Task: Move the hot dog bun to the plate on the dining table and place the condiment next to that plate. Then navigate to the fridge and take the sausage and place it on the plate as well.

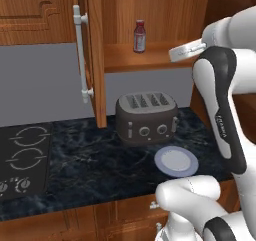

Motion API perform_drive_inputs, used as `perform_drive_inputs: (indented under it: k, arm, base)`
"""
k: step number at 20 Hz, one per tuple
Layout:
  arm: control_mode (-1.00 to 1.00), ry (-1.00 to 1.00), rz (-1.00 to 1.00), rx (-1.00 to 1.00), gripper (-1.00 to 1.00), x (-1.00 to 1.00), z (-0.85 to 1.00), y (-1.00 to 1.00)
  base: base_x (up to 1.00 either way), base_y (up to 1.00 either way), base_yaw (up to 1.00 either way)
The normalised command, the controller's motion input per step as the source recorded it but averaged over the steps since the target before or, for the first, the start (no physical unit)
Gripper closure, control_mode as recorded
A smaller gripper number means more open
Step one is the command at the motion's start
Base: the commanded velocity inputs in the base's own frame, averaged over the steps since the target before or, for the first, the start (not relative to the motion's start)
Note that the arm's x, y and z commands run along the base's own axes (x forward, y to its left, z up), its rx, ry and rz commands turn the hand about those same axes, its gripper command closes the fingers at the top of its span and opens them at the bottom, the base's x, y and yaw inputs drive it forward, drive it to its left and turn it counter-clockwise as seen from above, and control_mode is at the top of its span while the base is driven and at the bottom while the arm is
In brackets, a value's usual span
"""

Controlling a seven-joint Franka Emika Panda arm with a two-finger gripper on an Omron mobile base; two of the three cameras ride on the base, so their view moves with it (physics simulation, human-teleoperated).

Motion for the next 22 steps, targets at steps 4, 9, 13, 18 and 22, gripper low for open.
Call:
perform_drive_inputs:
  k: [4, 9, 13, 18, 22]
  arm:
    - [-1.00, -0.13, 0.00, 0.00, -1.00, 0.48, 0.14, 0.01]
    - [-1.00, -0.08, 0.00, 0.02, -1.00, 0.49, 0.02, -0.04]
    - [-1.00, 0.00, 0.00, 0.09, -1.00, 0.58, 0.00, -0.06]
    - [-1.00, 0.00, 0.00, 0.05, -1.00, 0.62, 0.03, -0.01]
    - [-1.00, 0.00, 0.00, 0.00, -1.00, 0.55, 0.10, 0.00]
  base:
    - [0.00, 0.00, 0.00]
    - [0.00, 0.00, 0.00]
    - [0.00, 0.00, 0.00]
    - [0.00, 0.00, 0.00]
    - [0.00, 0.00, 0.00]
